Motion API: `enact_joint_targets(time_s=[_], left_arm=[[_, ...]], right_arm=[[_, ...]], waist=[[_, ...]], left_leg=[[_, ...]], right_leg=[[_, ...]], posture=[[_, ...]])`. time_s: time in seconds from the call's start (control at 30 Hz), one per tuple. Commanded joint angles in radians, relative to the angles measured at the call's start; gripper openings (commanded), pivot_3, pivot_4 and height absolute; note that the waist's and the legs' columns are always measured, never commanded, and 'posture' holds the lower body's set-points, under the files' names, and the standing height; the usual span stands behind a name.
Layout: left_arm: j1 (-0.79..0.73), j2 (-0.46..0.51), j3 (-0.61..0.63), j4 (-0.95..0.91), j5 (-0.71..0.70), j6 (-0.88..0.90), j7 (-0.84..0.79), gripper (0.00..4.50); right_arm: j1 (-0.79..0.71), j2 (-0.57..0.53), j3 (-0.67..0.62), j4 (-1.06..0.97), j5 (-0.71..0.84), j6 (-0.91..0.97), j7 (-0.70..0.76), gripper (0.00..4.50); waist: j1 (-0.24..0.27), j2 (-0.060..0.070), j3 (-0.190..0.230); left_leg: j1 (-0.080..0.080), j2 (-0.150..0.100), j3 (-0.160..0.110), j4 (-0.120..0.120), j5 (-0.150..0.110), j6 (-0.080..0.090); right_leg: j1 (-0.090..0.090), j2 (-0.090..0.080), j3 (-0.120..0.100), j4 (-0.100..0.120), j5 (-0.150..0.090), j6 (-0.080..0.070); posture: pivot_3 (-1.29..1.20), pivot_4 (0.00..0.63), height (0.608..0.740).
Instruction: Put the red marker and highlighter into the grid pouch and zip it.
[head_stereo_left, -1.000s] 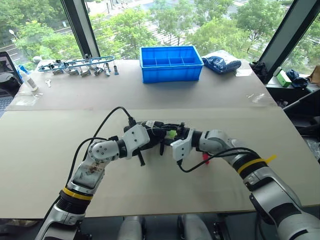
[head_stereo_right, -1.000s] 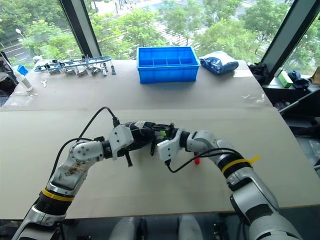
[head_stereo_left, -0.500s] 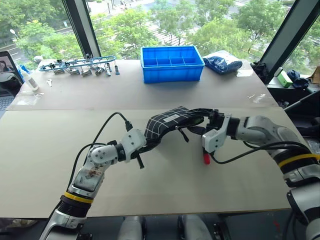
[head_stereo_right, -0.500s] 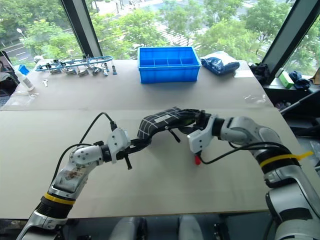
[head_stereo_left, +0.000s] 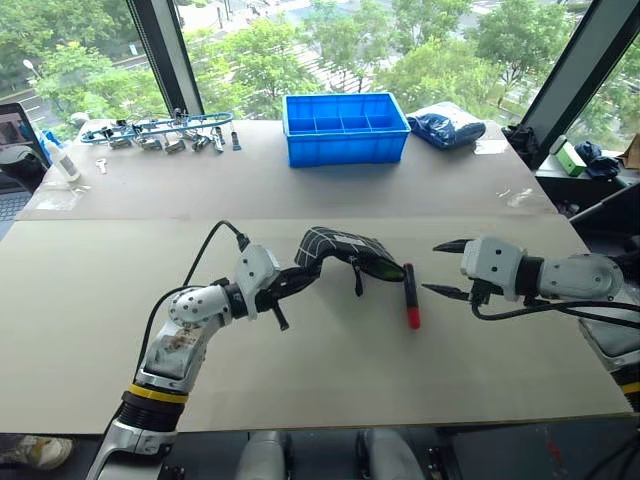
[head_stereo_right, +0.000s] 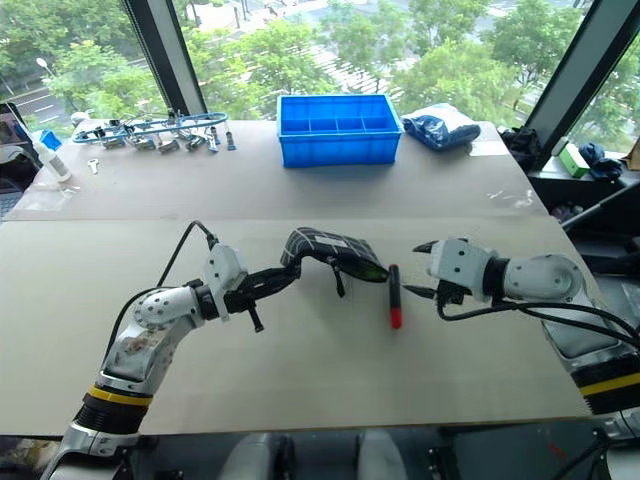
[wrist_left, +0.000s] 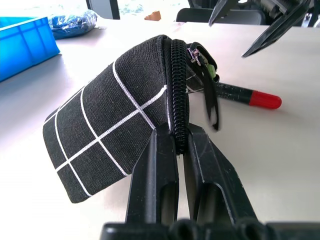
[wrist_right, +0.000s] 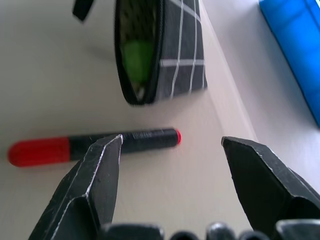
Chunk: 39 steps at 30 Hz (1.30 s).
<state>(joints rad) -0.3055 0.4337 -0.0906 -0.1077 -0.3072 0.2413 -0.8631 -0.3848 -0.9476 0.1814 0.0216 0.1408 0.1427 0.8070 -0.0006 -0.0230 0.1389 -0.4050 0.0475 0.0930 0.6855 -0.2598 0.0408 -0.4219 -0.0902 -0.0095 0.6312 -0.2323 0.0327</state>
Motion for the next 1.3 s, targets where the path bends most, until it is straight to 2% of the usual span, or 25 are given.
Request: enact_joint_targets(time_s=[0.03, 0.2, 0.3, 0.4, 0.63, 0.83, 1.3], left_arm=[[0.004, 0.022, 0.032, -0.059, -0.053, 0.047, -0.013, 0.00], [0.018, 0.057, 0.040, -0.062, -0.052, 0.052, -0.026, 0.00], [0.025, 0.071, 0.033, -0.062, -0.042, 0.043, -0.039, 0.00], [0.040, 0.084, 0.020, -0.066, -0.031, 0.031, -0.057, 0.00], [0.065, 0.130, -0.008, -0.081, -0.014, 0.017, -0.106, 0.00], [0.047, 0.186, 0.009, -0.070, -0.016, 0.029, -0.139, 0.00], [0.050, 0.269, 0.013, -0.076, -0.018, 0.088, -0.163, 0.00]], right_arm=[[-0.026, 0.078, -0.082, -0.099, 0.109, 0.441, -0.089, 3.57], [-0.127, 0.239, -0.252, -0.263, 0.354, 1.015, -0.188, 3.57], [-0.177, 0.306, -0.319, -0.349, 0.429, 1.212, -0.229, 3.57], [-0.188, 0.336, -0.333, -0.412, 0.446, 1.309, -0.270, 3.57], [-0.115, 0.317, -0.227, -0.476, 0.374, 1.269, -0.362, 3.57], [-0.132, 0.281, -0.194, -0.439, 0.314, 1.194, -0.388, 3.57], [-0.092, 0.326, -0.140, -0.341, 0.232, 1.110, -0.425, 3.57]], waist=[[0.001, 0.000, 0.000], [0.001, 0.000, 0.000], [0.006, 0.000, 0.000], [0.016, 0.000, 0.000], [0.012, 0.000, 0.000], [0.010, 0.000, 0.000], [0.010, 0.000, 0.000]], left_leg=[[0.000, 0.000, 0.000, 0.000, 0.000, 0.000], [-0.001, 0.000, -0.001, 0.000, 0.000, -0.001], [-0.001, 0.000, -0.002, 0.000, 0.000, 0.000], [-0.002, 0.000, -0.003, 0.000, 0.000, 0.000], [-0.003, -0.002, -0.003, 0.000, 0.000, 0.000], [-0.002, -0.001, -0.003, 0.000, 0.000, 0.000], [-0.003, -0.001, -0.002, 0.000, 0.000, 0.000]], right_leg=[[0.000, 0.000, 0.000, 0.000, 0.000, 0.000], [-0.001, 0.000, 0.000, 0.000, 0.000, 0.000], [-0.001, 0.000, -0.001, 0.000, 0.000, 0.000], [0.000, 0.000, -0.002, -0.001, 0.000, 0.000], [-0.001, -0.001, -0.002, -0.001, 0.000, 0.000], [-0.001, 0.000, -0.002, 0.000, 0.000, 0.000], [-0.001, 0.000, -0.002, -0.001, 0.000, 0.000]], posture=[[0.00, 0.150, 0.740], [0.00, 0.150, 0.740], [0.00, 0.150, 0.740], [0.00, 0.150, 0.740], [0.00, 0.150, 0.740], [0.00, 0.150, 0.740], [0.00, 0.150, 0.740]])
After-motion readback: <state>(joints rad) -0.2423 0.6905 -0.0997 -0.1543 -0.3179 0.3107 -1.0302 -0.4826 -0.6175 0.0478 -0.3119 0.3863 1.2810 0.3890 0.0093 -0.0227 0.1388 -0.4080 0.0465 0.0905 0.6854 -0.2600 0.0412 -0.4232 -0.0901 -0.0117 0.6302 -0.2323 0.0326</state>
